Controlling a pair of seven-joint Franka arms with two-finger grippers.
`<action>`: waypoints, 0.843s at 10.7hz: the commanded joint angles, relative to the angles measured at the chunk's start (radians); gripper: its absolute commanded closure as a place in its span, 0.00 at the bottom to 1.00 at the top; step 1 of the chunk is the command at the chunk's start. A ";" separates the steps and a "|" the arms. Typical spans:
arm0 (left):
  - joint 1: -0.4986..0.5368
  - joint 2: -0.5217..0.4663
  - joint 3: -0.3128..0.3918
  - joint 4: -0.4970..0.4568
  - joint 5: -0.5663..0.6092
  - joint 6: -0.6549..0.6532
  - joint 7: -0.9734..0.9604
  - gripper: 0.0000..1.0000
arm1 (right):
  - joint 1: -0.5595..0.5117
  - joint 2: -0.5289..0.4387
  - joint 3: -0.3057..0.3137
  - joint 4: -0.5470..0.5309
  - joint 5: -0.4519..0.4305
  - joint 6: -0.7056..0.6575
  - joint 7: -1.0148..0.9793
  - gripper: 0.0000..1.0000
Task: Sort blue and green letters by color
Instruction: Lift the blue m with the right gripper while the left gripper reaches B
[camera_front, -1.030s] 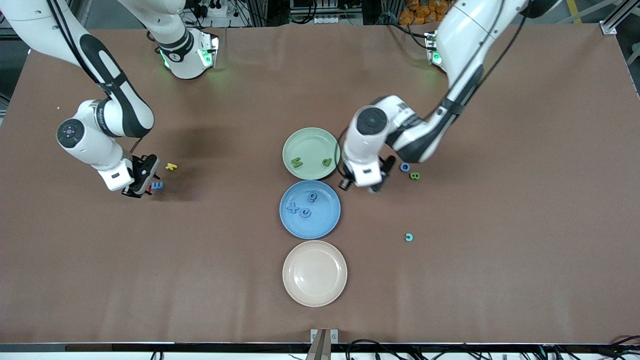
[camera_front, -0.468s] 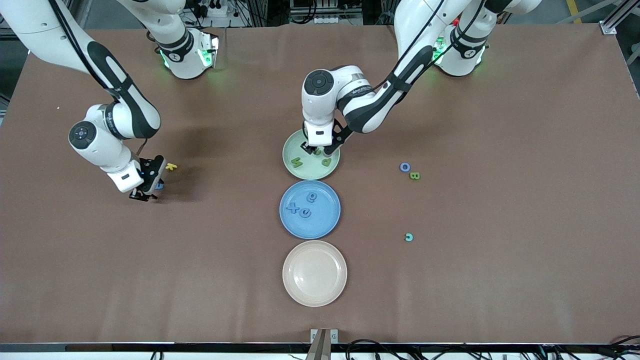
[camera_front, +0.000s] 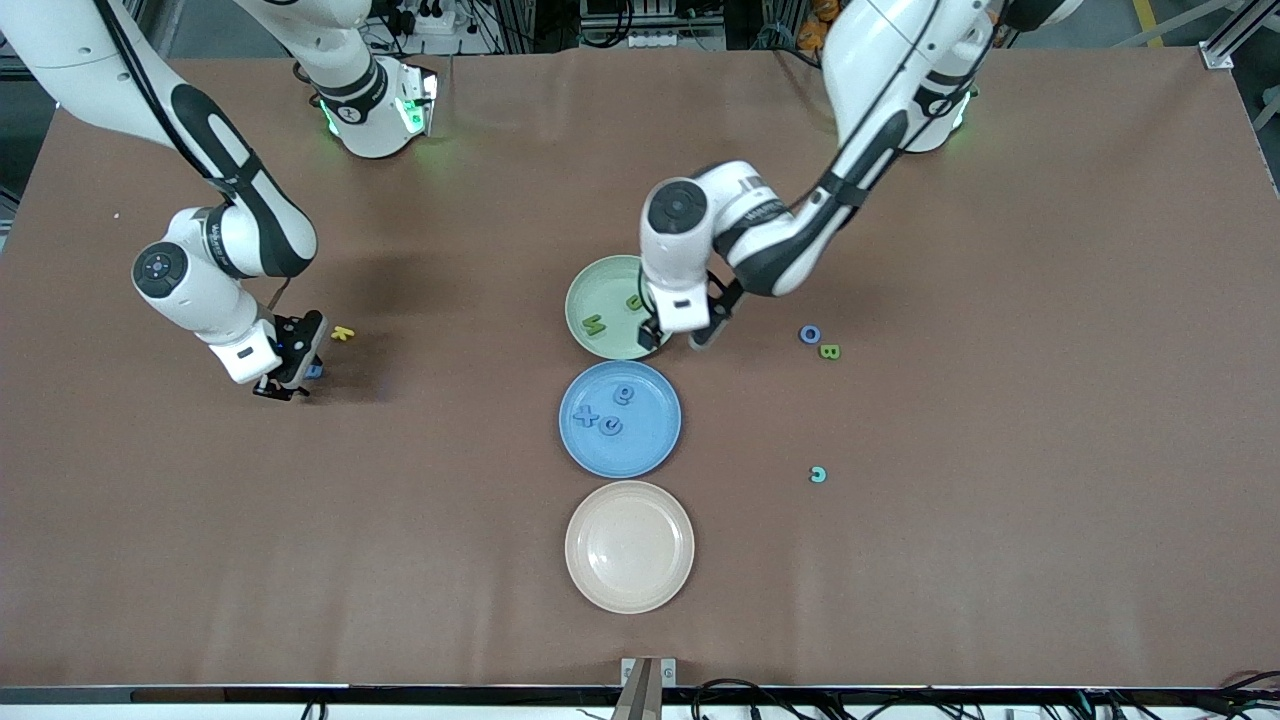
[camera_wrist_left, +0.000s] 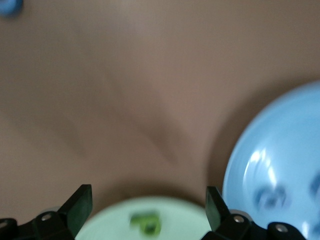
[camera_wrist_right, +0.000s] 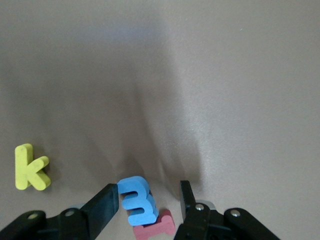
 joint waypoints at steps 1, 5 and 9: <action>0.135 -0.058 -0.010 -0.064 0.029 -0.015 0.061 0.00 | -0.007 0.011 -0.019 -0.026 -0.015 0.028 -0.020 0.47; 0.257 -0.064 -0.009 -0.139 0.026 -0.015 0.040 0.00 | -0.004 0.013 -0.019 -0.023 -0.027 0.028 -0.077 1.00; 0.340 -0.069 -0.009 -0.174 0.026 -0.013 -0.020 0.00 | -0.004 -0.001 -0.017 -0.008 -0.029 0.008 -0.089 1.00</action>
